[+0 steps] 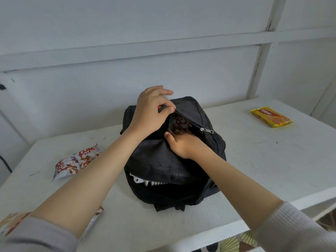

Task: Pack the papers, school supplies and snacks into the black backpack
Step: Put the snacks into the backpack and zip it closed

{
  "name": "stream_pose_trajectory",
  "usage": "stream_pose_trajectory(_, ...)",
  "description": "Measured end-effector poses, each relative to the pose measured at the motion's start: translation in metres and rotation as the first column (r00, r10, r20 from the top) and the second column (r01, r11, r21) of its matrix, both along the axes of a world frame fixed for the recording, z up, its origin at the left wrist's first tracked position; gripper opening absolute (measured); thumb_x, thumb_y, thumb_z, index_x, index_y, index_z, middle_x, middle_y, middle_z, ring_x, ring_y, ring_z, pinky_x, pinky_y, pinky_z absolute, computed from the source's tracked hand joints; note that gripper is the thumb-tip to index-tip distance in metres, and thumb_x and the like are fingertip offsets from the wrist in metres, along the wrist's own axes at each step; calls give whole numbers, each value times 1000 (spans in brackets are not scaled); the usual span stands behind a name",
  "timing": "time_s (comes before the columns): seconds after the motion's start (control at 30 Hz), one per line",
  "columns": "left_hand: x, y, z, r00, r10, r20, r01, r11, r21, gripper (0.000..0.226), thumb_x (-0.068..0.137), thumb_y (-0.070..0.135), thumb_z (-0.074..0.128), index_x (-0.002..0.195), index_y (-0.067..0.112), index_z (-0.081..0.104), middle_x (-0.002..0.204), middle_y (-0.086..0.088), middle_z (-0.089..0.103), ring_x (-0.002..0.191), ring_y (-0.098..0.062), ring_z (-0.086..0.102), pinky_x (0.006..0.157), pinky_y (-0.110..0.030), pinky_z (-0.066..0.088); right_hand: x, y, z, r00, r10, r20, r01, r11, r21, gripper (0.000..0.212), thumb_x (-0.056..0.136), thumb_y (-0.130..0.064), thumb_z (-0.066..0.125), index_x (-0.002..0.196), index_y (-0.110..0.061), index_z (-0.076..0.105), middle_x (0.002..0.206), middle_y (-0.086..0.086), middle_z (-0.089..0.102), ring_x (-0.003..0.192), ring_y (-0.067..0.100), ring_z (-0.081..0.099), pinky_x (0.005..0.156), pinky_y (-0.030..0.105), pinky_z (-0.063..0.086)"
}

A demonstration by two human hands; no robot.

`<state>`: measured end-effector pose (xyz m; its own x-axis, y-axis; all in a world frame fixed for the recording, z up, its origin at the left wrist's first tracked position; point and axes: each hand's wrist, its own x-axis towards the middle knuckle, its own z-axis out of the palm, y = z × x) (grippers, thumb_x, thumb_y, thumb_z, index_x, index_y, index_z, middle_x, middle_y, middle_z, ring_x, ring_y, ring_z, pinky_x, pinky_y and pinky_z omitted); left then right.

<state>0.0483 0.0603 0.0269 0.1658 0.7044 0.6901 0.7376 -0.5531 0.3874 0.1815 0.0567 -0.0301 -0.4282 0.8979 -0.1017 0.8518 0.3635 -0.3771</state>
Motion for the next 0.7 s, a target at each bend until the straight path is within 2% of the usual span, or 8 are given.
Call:
stream_pose_trajectory(0.2,3,2,0,1000,3,-6,-3,1000,29,10,77,21,64,73,20,73,110,6,66,118,-17,49,100,-46,38,2,8,-3,1000,26,4,-26,999,-36,56,100,-46,5,151,-23,7,159,6,2,146,19,-7,115,33,-7)
stream_pose_trajectory(0.27,1,3,-3,1000,4,3,-4,1000,13,9,78,23,65,74,21,73,111,7,65,117,-11,46,96,-47,42,3,3,-1,999,51,-6,-51,998,23,56,101,-43,9,151,-18,12,158,8,9,146,21,0,116,36,-2)
stream_pose_trajectory(0.33,0,3,-7,1000,13,-3,-13,1000,0,6,79,20,68,76,21,73,111,8,64,117,-12,46,99,-35,40,7,-8,6,993,107,-52,-104,993,57,52,102,-38,20,147,-13,28,154,9,24,143,24,18,117,40,11)
stream_pose_trajectory(0.4,-3,-2,-13,1000,19,-6,-19,999,-34,6,81,17,69,78,21,73,109,12,61,115,-11,46,92,-7,32,15,-23,18,981,171,-95,-168,985,46,42,100,-34,33,132,-12,50,137,9,50,127,25,45,108,38,33)
stream_pose_trajectory(0.43,-5,-5,-16,1000,18,-10,-18,998,-64,6,81,18,70,80,22,73,110,14,59,113,-8,45,87,-2,29,20,-29,26,976,199,-93,-196,980,39,36,99,-31,37,120,-12,58,121,7,61,113,24,54,100,38,41)
stream_pose_trajectory(0.5,-10,-11,-24,1000,11,-27,-14,990,-138,7,80,21,71,84,26,73,113,15,59,111,-2,42,87,-2,26,29,-39,45,968,233,-91,-230,972,38,30,96,-27,42,105,-11,66,102,5,68,95,20,60,90,38,47)
stream_pose_trajectory(0.6,-19,-22,-36,1000,16,9,-14,972,-233,16,76,23,75,92,26,72,114,15,59,105,9,40,85,5,21,34,-40,71,962,197,-190,-194,980,37,29,94,-26,45,101,-15,71,94,2,71,85,14,64,86,33,50)
stream_pose_trajectory(0.7,-28,-35,-46,994,64,86,-35,953,-301,23,73,24,77,93,33,70,108,21,60,104,9,43,94,-12,28,22,-21,83,952,150,-266,-135,988,77,25,92,-22,46,91,-16,70,78,-1,71,63,9,64,75,29,55)
